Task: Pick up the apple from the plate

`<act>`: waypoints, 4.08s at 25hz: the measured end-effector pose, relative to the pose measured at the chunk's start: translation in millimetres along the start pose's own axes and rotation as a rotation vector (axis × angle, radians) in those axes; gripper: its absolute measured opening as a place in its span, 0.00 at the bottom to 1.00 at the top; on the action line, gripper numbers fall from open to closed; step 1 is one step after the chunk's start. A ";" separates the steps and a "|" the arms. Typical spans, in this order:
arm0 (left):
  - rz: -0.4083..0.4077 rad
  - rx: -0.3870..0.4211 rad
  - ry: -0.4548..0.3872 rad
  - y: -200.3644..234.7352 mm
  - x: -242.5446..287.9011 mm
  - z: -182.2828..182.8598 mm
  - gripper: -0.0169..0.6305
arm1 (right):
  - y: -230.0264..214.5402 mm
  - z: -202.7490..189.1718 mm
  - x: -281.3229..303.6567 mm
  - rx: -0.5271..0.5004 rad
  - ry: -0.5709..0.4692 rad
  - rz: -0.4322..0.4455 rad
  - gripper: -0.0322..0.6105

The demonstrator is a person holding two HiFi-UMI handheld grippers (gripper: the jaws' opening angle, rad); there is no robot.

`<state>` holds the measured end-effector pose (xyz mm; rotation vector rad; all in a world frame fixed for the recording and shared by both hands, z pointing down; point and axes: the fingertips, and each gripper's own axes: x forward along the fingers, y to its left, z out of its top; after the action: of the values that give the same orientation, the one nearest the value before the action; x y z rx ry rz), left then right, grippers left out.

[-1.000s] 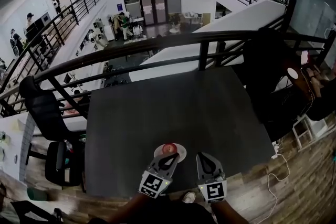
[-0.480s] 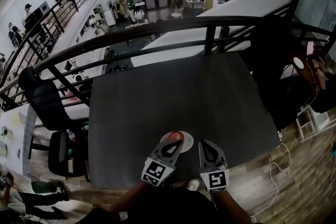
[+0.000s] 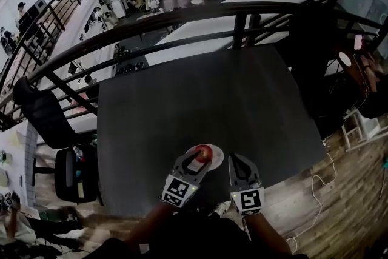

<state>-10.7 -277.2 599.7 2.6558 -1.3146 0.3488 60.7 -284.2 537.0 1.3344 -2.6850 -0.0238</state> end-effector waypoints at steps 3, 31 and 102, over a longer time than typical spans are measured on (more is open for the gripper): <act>0.008 -0.006 0.042 5.2 6.3 -16.0 0.39 | -0.3 -8.9 3.7 0.014 0.019 -0.002 0.09; 0.046 -0.028 0.377 29.0 60.6 -126.1 0.62 | 1.1 -67.0 21.1 0.069 0.153 0.017 0.09; 0.104 0.066 -0.022 9.8 -35.7 86.6 0.62 | -9.3 68.8 -7.8 -0.081 -0.151 -0.061 0.09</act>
<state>-27.7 -277.0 507.1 2.6581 -1.4764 0.3843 63.5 -287.0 467.3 1.4438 -2.7302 -0.2475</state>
